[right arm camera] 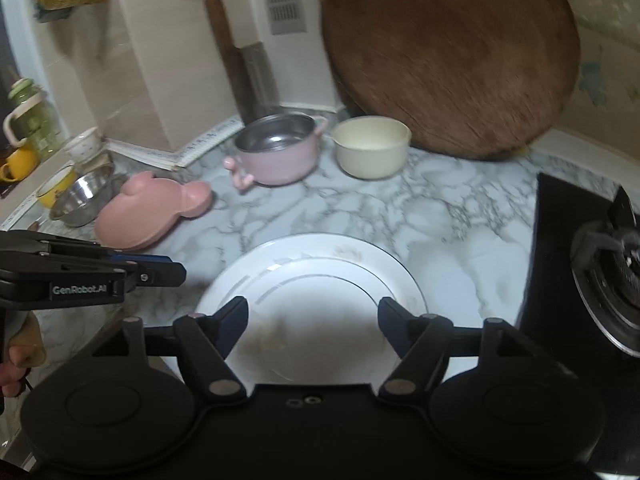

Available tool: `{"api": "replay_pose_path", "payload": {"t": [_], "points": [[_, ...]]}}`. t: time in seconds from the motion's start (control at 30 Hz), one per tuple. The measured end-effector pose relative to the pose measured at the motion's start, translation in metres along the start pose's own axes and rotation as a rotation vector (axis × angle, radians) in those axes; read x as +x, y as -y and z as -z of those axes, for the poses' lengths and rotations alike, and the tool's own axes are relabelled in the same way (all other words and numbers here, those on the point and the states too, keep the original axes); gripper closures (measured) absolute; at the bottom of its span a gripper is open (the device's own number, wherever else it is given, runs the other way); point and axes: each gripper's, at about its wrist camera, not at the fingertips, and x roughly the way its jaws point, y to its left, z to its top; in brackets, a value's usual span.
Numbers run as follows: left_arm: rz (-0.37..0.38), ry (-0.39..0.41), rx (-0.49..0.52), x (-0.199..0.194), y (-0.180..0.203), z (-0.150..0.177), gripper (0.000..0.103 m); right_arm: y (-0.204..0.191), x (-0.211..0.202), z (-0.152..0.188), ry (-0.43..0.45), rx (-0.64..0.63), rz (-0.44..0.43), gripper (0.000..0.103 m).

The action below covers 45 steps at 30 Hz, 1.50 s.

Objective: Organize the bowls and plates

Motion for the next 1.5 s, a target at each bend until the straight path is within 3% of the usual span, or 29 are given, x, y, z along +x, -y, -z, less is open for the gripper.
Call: {"api": "replay_pose_path", "payload": {"t": [0.07,0.13,0.2,0.27,0.63,0.77,0.87,0.97,1.37,1.5], "points": [[-0.013,0.011,-0.013,-0.006,-0.003,0.002,0.087,-0.007,-0.004,-0.003,0.010,-0.026,-0.023,0.025],[-0.025,0.027,-0.030,-0.014,-0.009,0.004,0.070,-0.015,-0.006,-0.005,0.020,-0.051,-0.041,0.024],[-0.030,0.058,-0.045,-0.023,-0.015,0.007,0.035,-0.023,-0.007,-0.008,0.031,-0.071,-0.046,0.022],[-0.041,0.095,-0.052,-0.033,-0.021,0.008,0.028,-0.031,-0.008,-0.011,0.044,-0.086,-0.054,0.020],[-0.087,0.120,-0.093,-0.062,-0.075,0.002,0.022,-0.088,0.006,-0.031,0.078,-0.121,-0.065,0.015],[-0.097,0.087,-0.109,-0.065,-0.099,0.003,0.021,-0.110,0.016,-0.036,0.092,-0.116,-0.066,0.003],[-0.123,0.092,-0.095,-0.067,-0.116,0.003,0.020,-0.127,0.024,-0.039,0.127,-0.130,-0.030,0.000],[-0.170,0.112,-0.069,-0.068,-0.132,0.000,0.000,-0.138,0.037,-0.044,0.125,-0.105,-0.016,0.000],[-0.258,0.137,-0.057,-0.045,-0.206,-0.010,0.000,-0.180,0.110,-0.067,0.064,-0.039,0.074,0.001],[-0.278,0.151,-0.066,-0.034,-0.223,-0.014,0.000,-0.188,0.137,-0.073,0.029,-0.013,0.091,0.007]]}}
